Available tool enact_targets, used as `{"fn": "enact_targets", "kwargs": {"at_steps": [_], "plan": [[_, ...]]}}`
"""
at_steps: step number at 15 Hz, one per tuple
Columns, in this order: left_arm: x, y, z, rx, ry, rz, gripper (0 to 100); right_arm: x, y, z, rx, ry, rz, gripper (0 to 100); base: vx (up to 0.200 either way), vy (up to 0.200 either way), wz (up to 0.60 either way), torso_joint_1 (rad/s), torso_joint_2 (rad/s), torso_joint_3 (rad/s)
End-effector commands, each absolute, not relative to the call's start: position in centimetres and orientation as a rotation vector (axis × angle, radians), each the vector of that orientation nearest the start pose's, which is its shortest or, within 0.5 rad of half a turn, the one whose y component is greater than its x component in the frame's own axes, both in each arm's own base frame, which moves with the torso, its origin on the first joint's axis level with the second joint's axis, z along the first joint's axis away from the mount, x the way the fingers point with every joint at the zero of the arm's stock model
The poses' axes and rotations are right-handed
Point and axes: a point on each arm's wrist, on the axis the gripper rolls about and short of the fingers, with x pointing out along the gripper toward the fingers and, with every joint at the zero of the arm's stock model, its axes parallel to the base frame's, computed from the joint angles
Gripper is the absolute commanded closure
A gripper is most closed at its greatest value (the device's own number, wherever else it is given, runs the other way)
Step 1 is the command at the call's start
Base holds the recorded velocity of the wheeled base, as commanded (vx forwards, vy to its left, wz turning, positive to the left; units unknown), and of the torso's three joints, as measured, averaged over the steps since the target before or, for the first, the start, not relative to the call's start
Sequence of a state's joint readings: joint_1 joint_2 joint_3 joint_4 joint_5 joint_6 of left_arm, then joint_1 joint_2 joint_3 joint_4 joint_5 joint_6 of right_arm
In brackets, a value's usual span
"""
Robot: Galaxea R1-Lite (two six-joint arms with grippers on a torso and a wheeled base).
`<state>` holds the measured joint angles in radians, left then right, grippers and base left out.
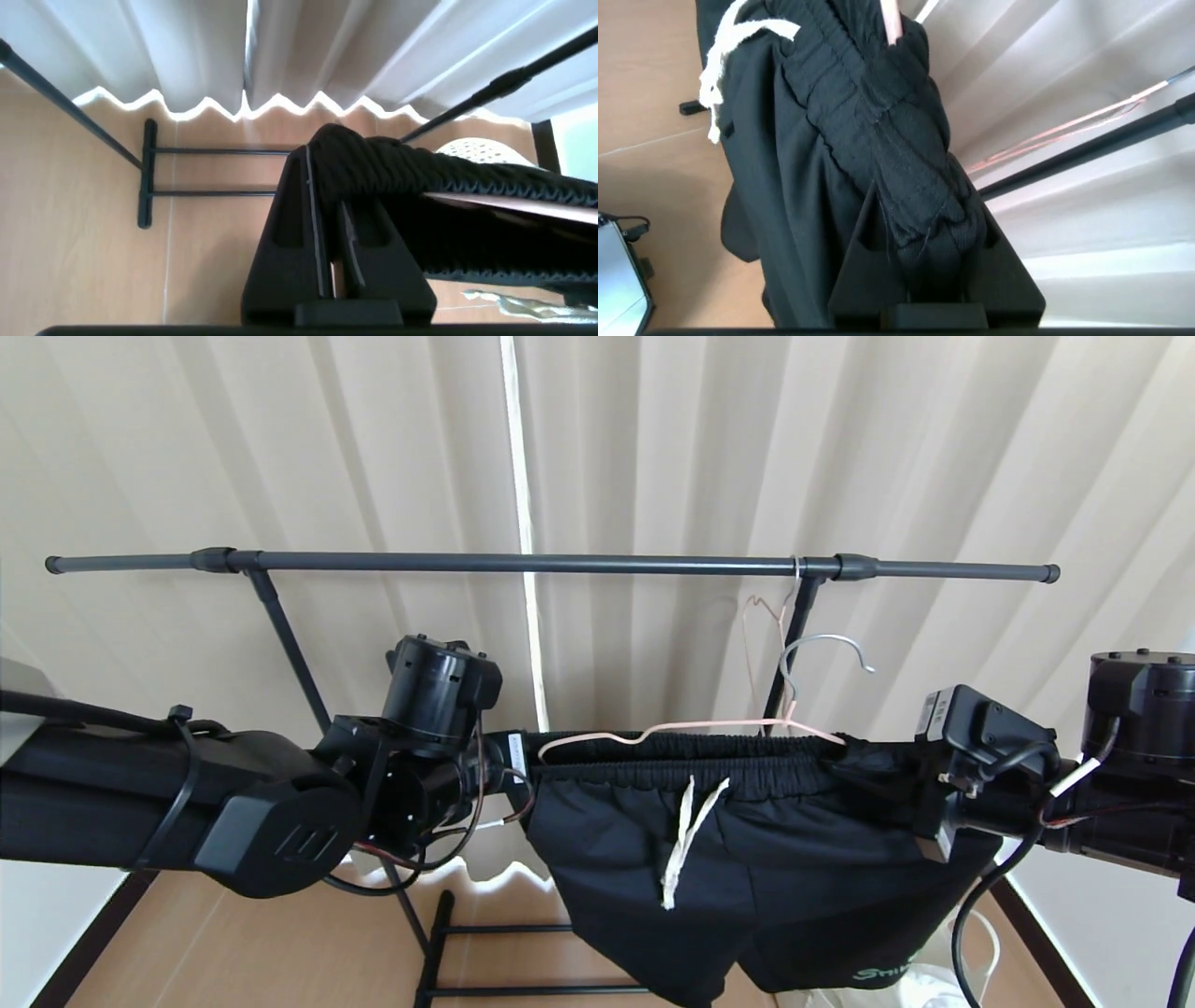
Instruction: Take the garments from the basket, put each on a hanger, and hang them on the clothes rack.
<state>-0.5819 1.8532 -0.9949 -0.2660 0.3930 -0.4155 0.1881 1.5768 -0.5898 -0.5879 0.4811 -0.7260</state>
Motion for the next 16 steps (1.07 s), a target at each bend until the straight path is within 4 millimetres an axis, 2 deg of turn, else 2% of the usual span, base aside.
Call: {"fn": "enact_targets", "kwargs": {"at_steps": [1, 5, 9, 13, 16], "plan": [[28.6, -17.8, 16.2, -0.124, 0.532, -0.080, 100, 24.7, 5.7, 15.6, -0.631, 0.148, 0.772, 100, 0.000, 0.000, 0.00, 0.000, 0.00, 0.000], [28.5, -18.2, 19.0, -0.082, 0.581, -0.082, 100, 25.0, 5.7, 15.4, -0.637, 0.165, 0.750, 100, 0.000, 0.000, 0.00, 0.000, 0.00, 0.000], [27.2, -20.1, 21.4, -0.019, 0.659, -0.138, 100, 25.7, 5.9, 14.9, -0.650, 0.202, 0.704, 100, 0.000, 0.000, 0.00, 0.000, 0.00, 0.000], [25.8, -21.8, 23.0, -0.005, 0.727, -0.232, 100, 26.2, 7.1, 15.0, -0.659, 0.214, 0.683, 100, 0.000, 0.000, 0.00, 0.000, 0.00, 0.000], [25.5, -22.2, 23.2, -0.012, 0.753, -0.275, 100, 26.1, 8.5, 15.7, -0.538, 0.222, 0.692, 100, 0.000, 0.000, 0.00, 0.000, 0.00, 0.000]]}}
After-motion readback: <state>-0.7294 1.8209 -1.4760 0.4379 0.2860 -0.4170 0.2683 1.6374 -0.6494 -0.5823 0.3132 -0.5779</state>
